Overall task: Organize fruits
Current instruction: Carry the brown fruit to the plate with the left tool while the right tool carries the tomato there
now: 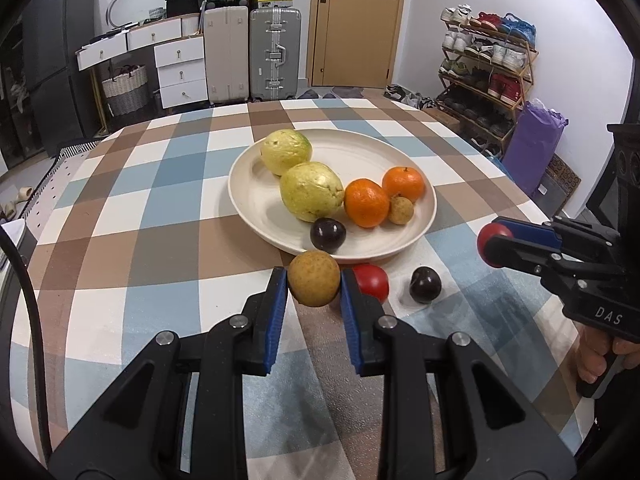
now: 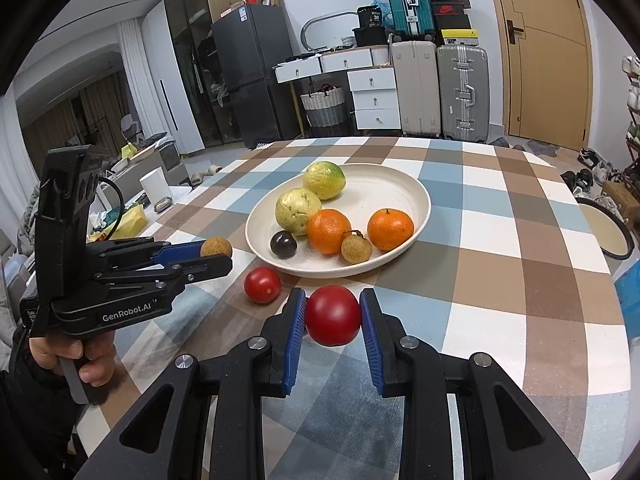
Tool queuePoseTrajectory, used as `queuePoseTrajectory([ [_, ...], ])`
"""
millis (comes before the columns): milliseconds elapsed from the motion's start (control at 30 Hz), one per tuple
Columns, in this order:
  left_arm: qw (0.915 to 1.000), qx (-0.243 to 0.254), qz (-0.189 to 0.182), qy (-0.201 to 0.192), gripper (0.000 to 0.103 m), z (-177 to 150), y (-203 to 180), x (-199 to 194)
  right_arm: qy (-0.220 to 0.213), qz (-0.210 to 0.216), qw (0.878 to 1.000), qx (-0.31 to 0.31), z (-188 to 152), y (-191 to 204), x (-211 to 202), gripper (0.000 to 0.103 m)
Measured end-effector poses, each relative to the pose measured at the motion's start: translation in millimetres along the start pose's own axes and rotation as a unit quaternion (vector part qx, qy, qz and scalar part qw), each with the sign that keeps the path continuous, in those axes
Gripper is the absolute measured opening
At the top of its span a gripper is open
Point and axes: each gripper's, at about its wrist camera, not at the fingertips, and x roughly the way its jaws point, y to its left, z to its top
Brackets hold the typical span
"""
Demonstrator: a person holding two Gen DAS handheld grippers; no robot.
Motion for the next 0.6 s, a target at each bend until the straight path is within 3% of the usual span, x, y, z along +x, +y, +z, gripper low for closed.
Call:
queuePoseTrajectory([
  [600,0.9995,-0.014,0.027,-0.011,0.024,24.5,14.7,25.5,-0.013,0.025,1.0,0.004,19.6,3.4,22.6,0.028],
])
